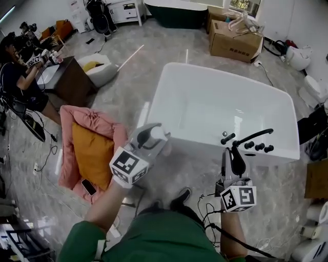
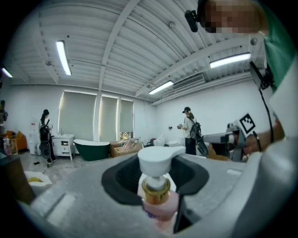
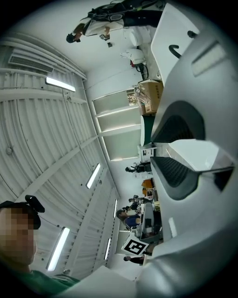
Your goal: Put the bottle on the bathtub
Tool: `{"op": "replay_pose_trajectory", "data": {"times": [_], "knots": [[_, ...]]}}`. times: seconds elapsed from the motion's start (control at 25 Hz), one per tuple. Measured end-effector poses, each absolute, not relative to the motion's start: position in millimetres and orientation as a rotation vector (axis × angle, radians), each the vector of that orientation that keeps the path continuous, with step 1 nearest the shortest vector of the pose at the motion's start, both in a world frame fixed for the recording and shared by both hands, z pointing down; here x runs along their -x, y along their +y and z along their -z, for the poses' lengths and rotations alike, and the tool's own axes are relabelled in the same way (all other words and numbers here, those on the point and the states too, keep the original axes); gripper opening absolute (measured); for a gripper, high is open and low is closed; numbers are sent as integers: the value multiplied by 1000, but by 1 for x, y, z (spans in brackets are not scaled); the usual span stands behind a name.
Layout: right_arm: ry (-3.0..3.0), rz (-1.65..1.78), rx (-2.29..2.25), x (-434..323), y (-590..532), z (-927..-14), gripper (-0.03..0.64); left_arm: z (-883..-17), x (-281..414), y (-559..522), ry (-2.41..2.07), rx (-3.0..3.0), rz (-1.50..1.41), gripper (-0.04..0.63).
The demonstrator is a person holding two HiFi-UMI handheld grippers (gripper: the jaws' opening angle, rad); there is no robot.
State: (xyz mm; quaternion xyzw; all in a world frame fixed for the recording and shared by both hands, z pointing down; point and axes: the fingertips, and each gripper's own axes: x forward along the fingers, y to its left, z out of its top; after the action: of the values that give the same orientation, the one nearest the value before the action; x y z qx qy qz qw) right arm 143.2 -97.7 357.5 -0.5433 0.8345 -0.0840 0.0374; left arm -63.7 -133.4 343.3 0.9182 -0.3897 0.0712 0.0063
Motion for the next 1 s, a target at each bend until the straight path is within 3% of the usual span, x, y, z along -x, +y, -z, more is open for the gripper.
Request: {"op": "replay_pose_trajectory", "data": {"times": [0.52, 1.0], "knots": [[2558, 337, 1662, -196, -150, -385, 78, -384, 6, -200, -1147, -2866, -350, 161], [2454, 411, 1876, -196, -188, -416, 78, -444, -9, -265, -883, -2904, -418, 161]]}}
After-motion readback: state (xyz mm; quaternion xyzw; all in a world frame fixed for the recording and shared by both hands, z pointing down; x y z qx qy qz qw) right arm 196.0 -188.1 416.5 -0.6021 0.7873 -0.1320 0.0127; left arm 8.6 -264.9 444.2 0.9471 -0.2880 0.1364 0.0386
